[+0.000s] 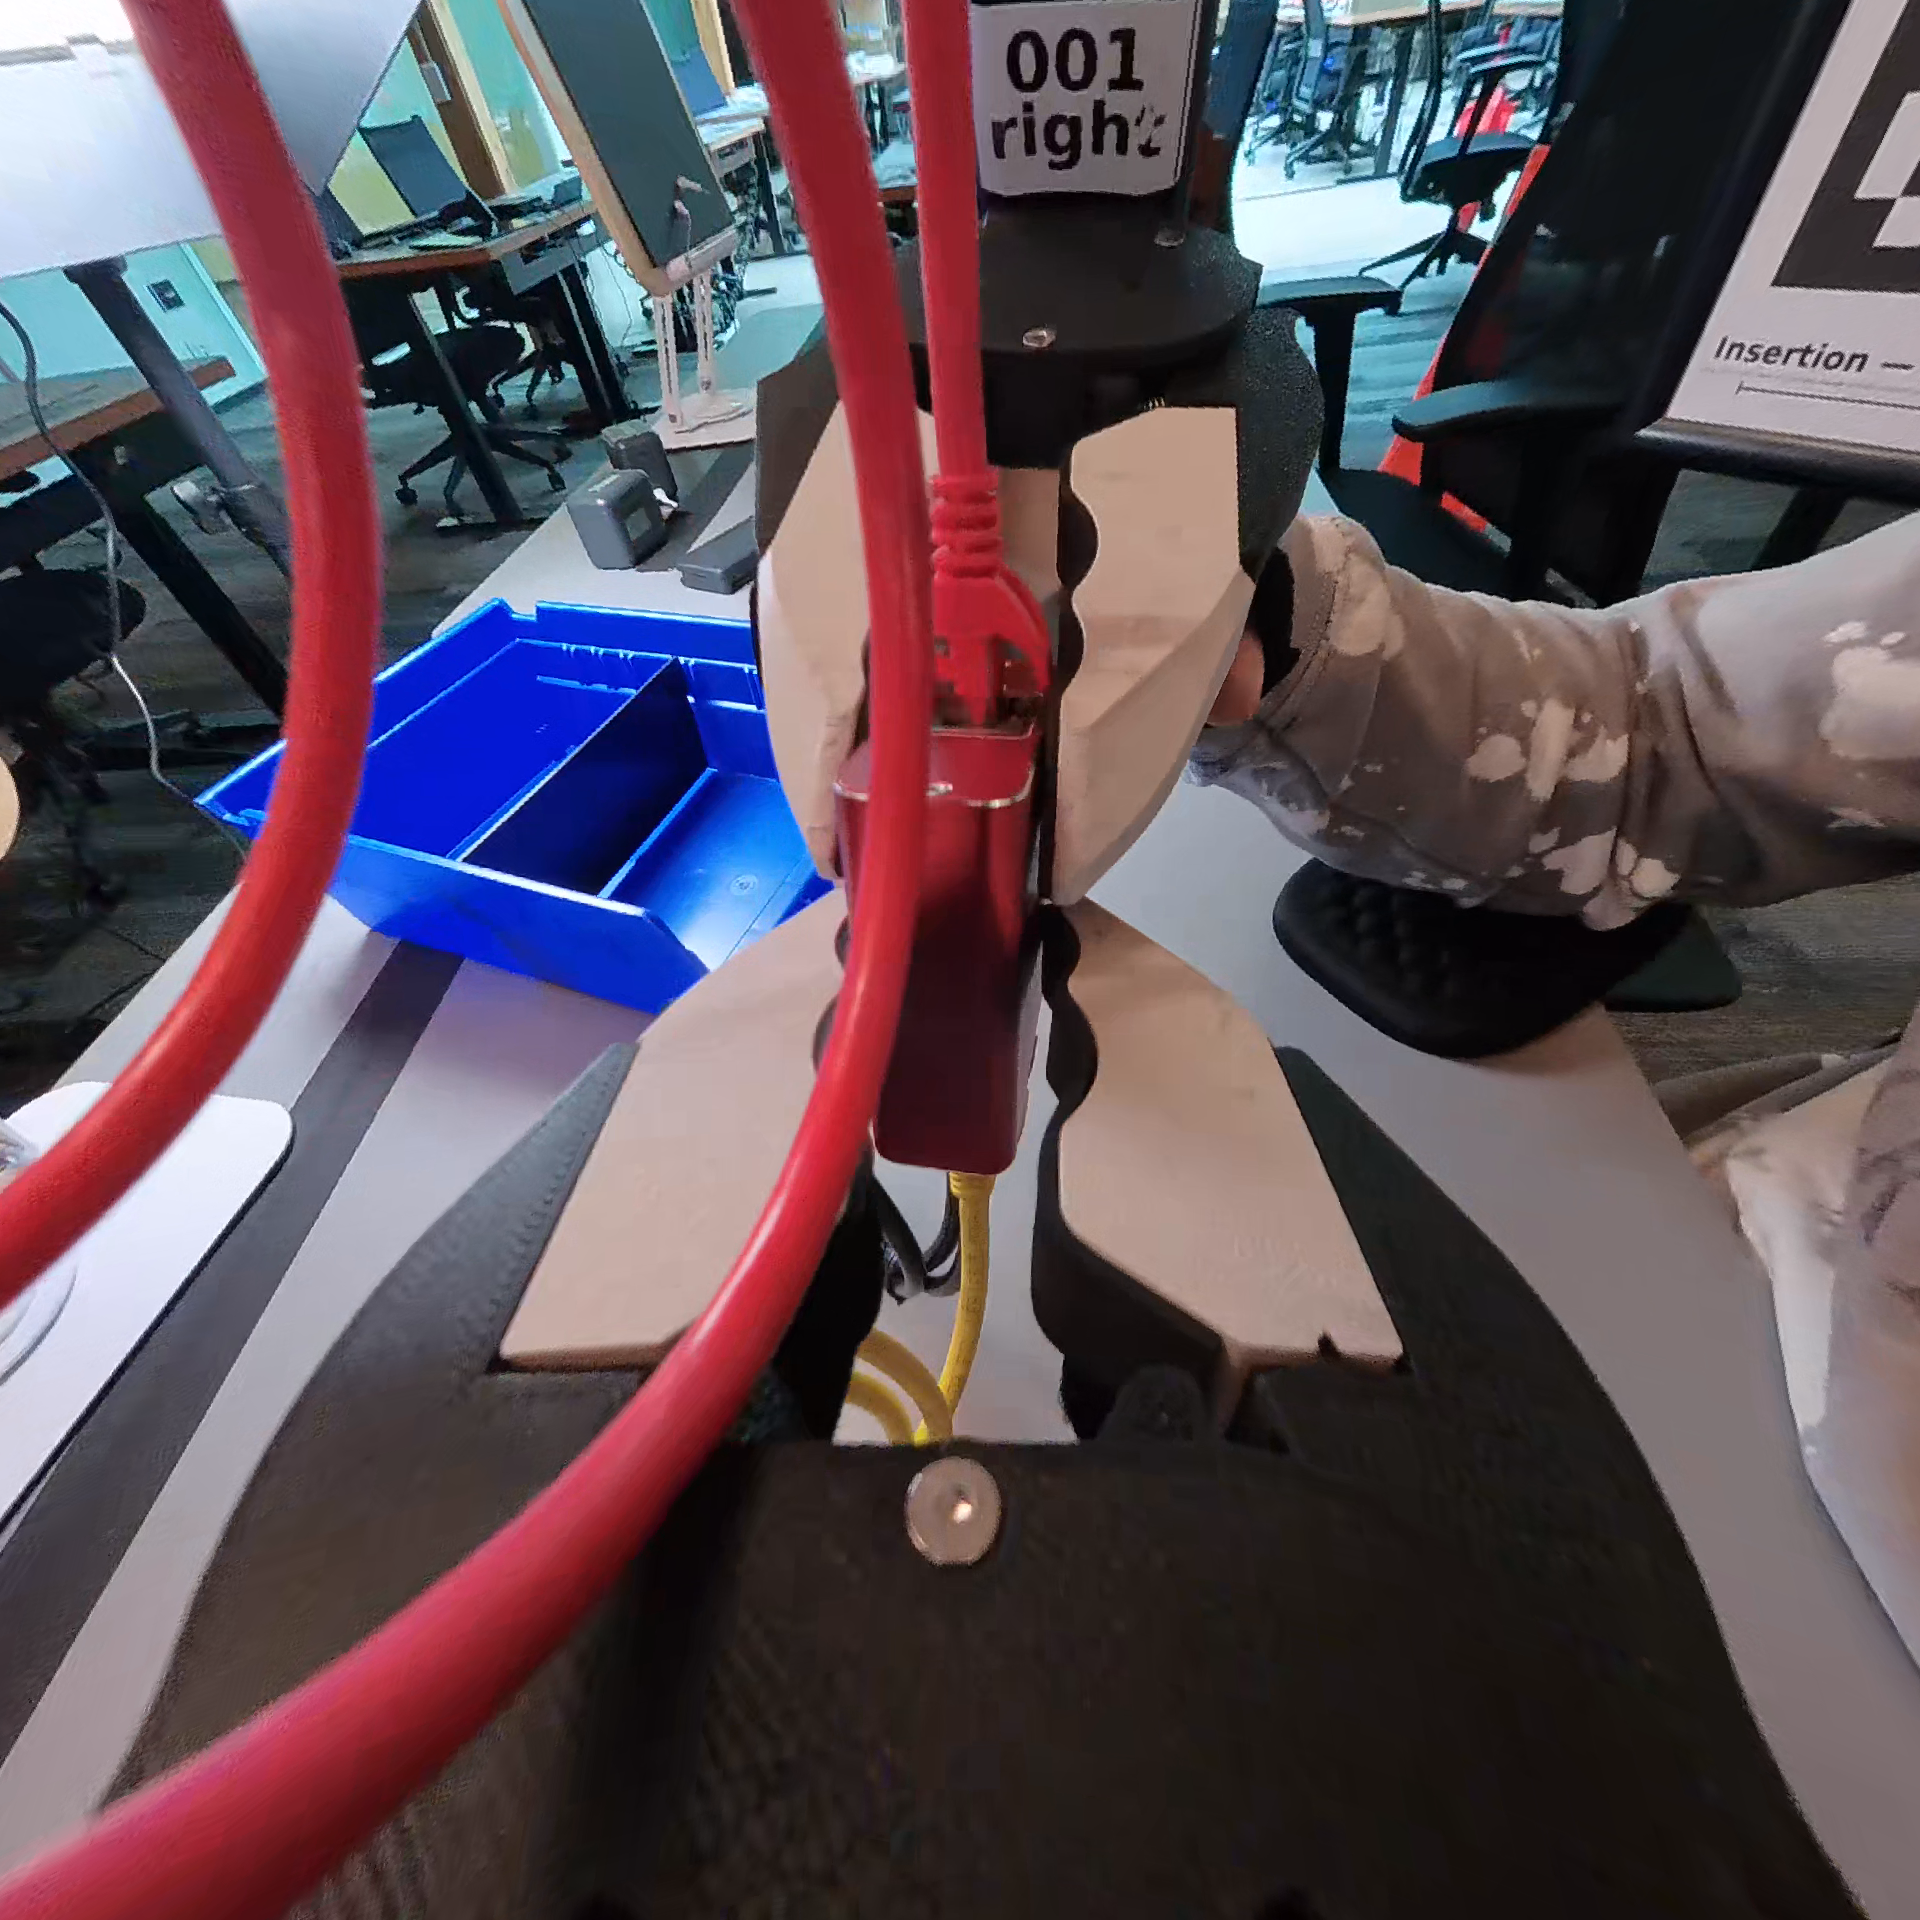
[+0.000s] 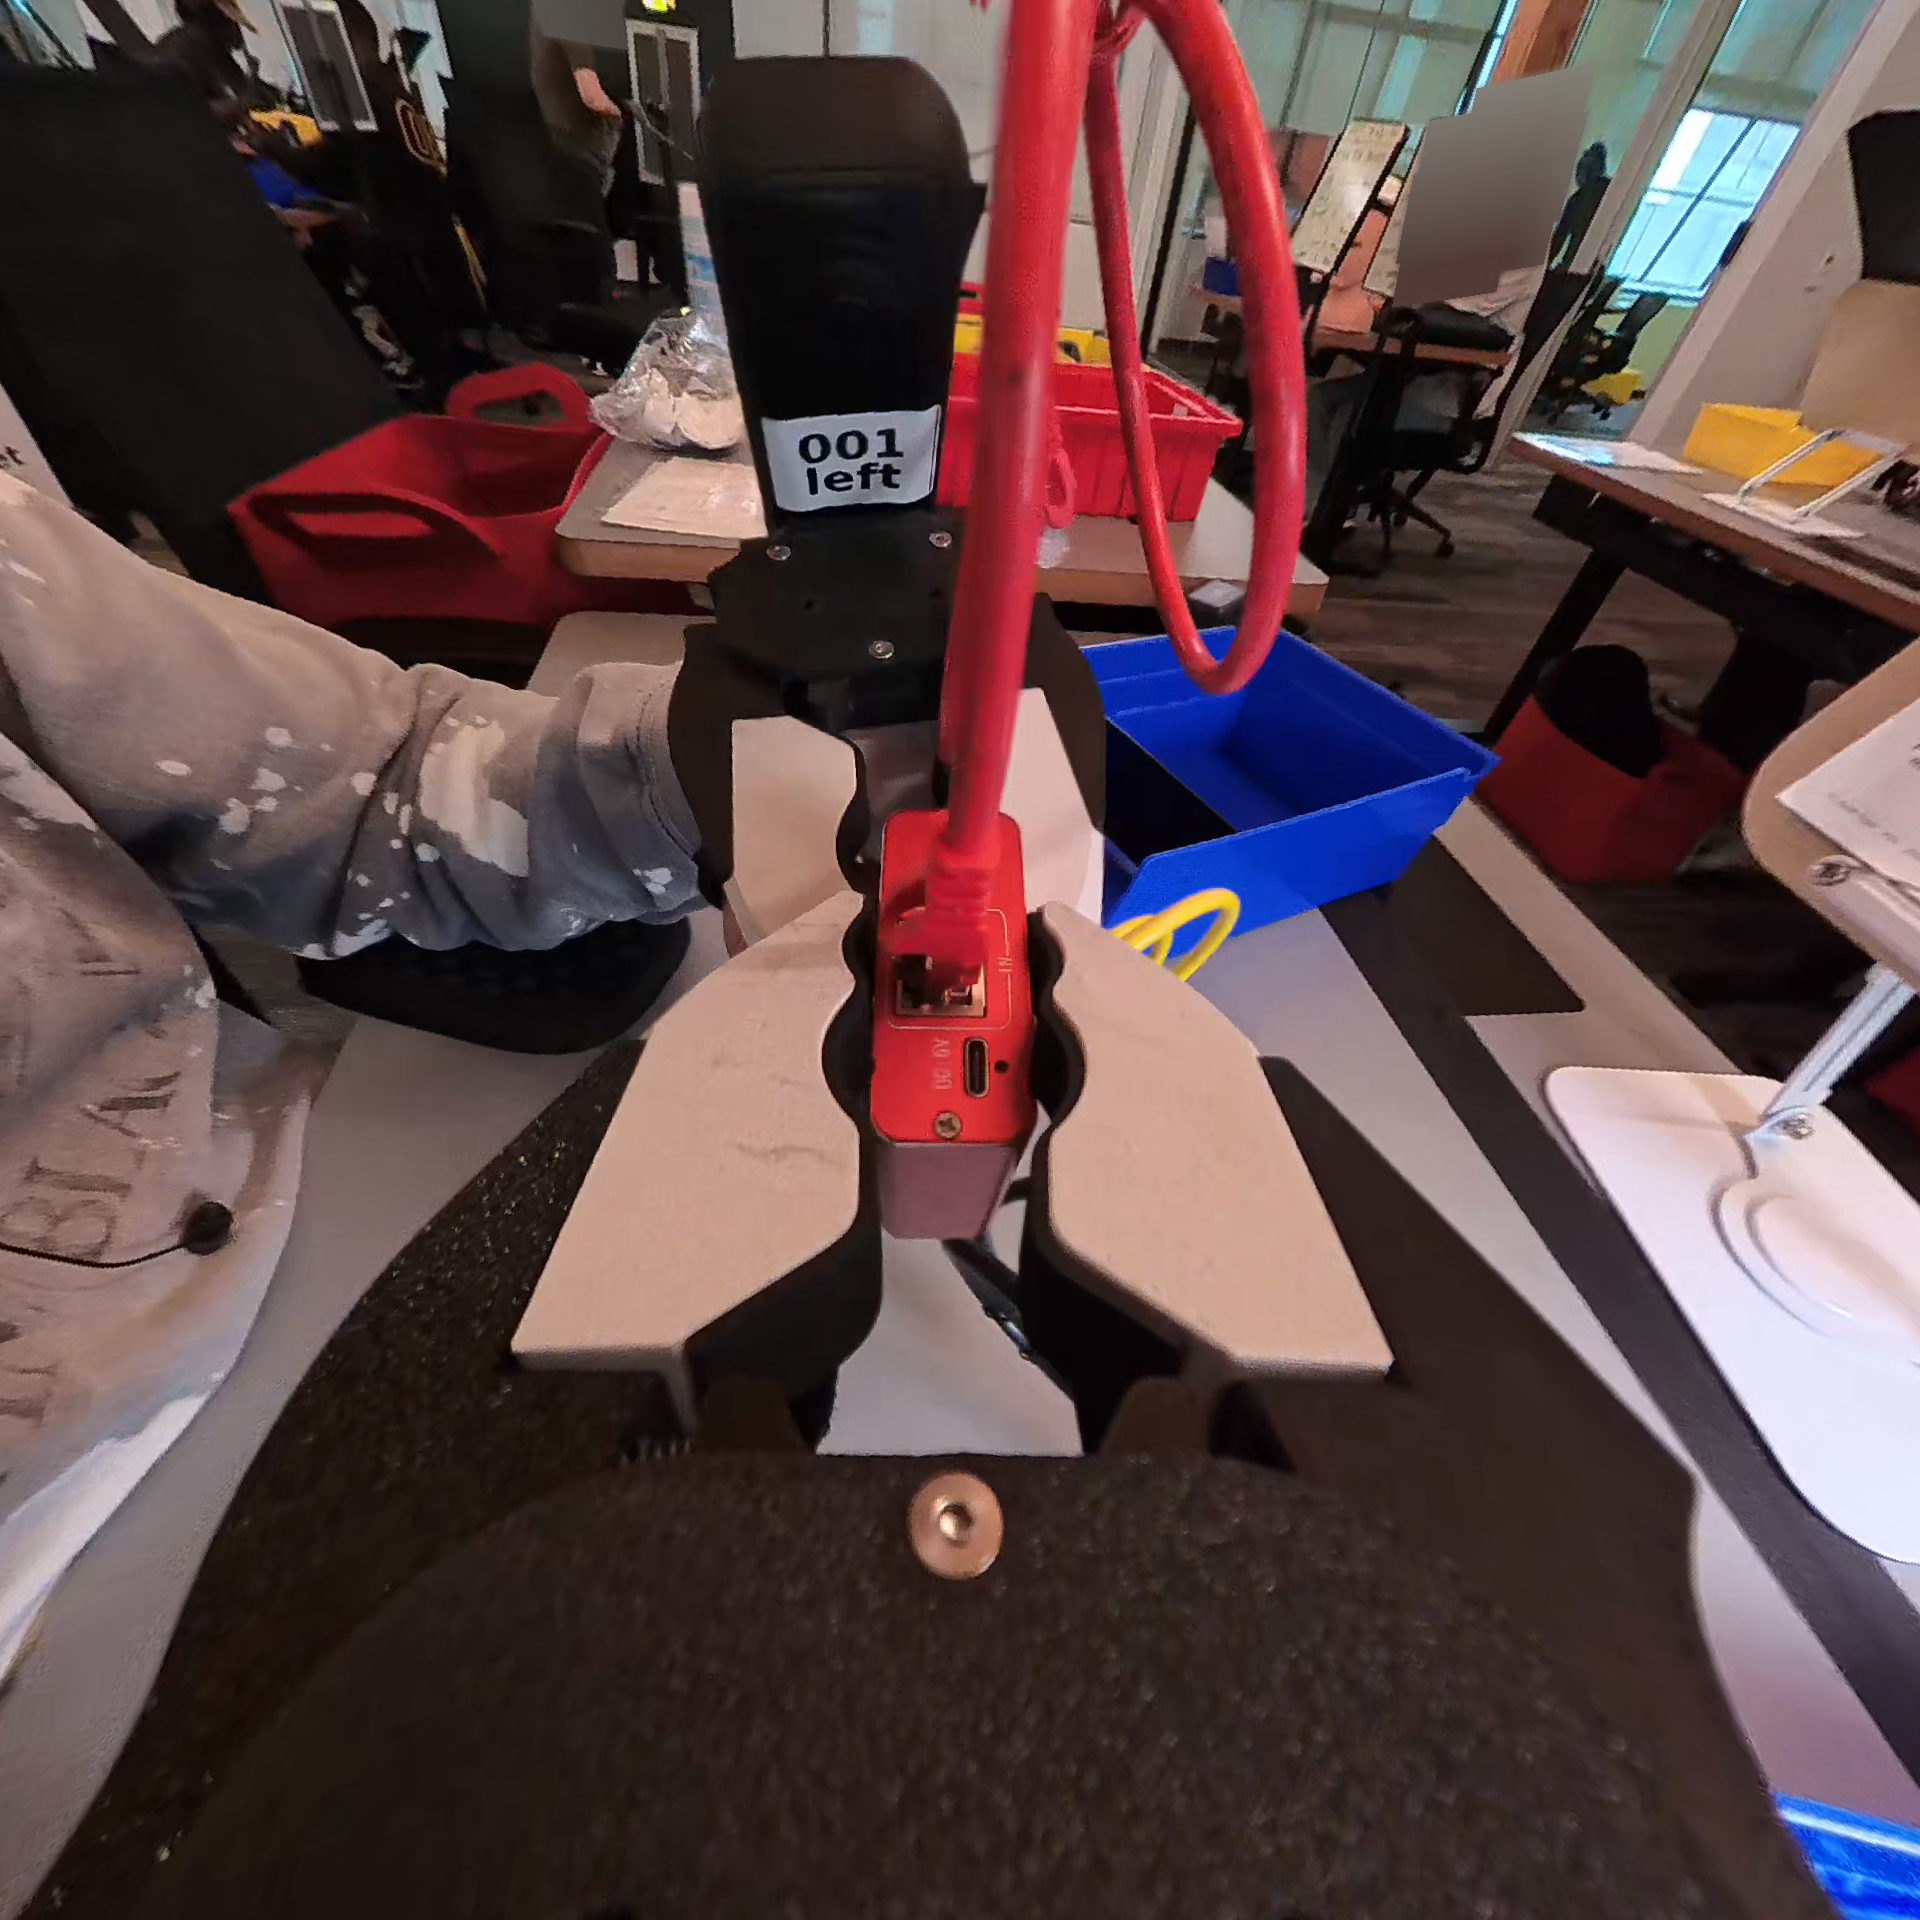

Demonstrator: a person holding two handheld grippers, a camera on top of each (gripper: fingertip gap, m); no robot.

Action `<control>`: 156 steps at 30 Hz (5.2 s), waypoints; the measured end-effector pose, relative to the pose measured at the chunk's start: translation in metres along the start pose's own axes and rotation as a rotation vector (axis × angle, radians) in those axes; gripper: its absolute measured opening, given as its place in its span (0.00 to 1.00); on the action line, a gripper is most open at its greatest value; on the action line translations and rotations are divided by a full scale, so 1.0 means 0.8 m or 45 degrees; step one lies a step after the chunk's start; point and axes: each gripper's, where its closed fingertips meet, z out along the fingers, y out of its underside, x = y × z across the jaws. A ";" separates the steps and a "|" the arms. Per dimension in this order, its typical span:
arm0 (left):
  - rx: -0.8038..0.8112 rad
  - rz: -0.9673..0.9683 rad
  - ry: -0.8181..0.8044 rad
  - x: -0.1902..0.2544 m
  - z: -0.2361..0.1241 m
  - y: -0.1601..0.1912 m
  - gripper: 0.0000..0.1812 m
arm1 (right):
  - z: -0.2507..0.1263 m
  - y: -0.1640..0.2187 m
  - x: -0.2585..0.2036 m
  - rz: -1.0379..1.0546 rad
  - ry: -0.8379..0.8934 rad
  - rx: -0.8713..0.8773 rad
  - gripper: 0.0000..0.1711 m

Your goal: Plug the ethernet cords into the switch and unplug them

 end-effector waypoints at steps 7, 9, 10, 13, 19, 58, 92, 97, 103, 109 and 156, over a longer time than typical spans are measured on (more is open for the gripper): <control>-0.171 -0.188 0.100 0.000 -0.010 0.026 0.16 | -0.017 0.005 0.006 0.033 -0.002 -0.016 0.15; -0.181 -0.249 0.134 0.000 -0.009 0.030 0.16 | -0.021 0.011 0.011 0.054 0.010 -0.037 0.13; -0.192 -0.263 0.143 0.000 -0.008 0.033 0.16 | -0.022 0.012 0.014 0.055 0.023 -0.039 0.12; -0.235 -0.285 0.164 0.003 -0.003 0.043 0.15 | -0.020 0.018 0.012 0.089 -0.017 -0.057 0.09; -0.304 -0.298 0.200 0.009 0.000 0.055 0.16 | -0.018 0.031 0.005 0.113 -0.083 -0.108 0.09; -0.394 -0.028 0.013 0.010 -0.049 0.028 0.15 | 0.003 0.000 -0.014 -0.071 -0.087 0.023 0.08; -0.421 0.036 -0.216 -0.032 -0.042 0.042 0.15 | 0.005 0.001 0.019 -0.220 0.235 -0.064 0.08; -0.461 0.020 -0.270 -0.053 -0.035 0.067 0.15 | -0.075 -0.055 0.018 -0.376 0.430 0.030 0.08; -0.348 -0.028 -0.219 -0.046 -0.038 0.047 0.15 | -0.137 -0.066 0.051 -0.203 0.547 0.153 0.08; -0.249 0.004 -0.254 -0.040 -0.053 0.016 0.15 | -0.179 -0.051 0.089 -0.135 0.756 0.102 0.08; 0.036 0.145 -0.353 -0.024 -0.118 -0.061 0.15 | -0.343 0.154 0.234 0.170 1.651 -0.646 0.25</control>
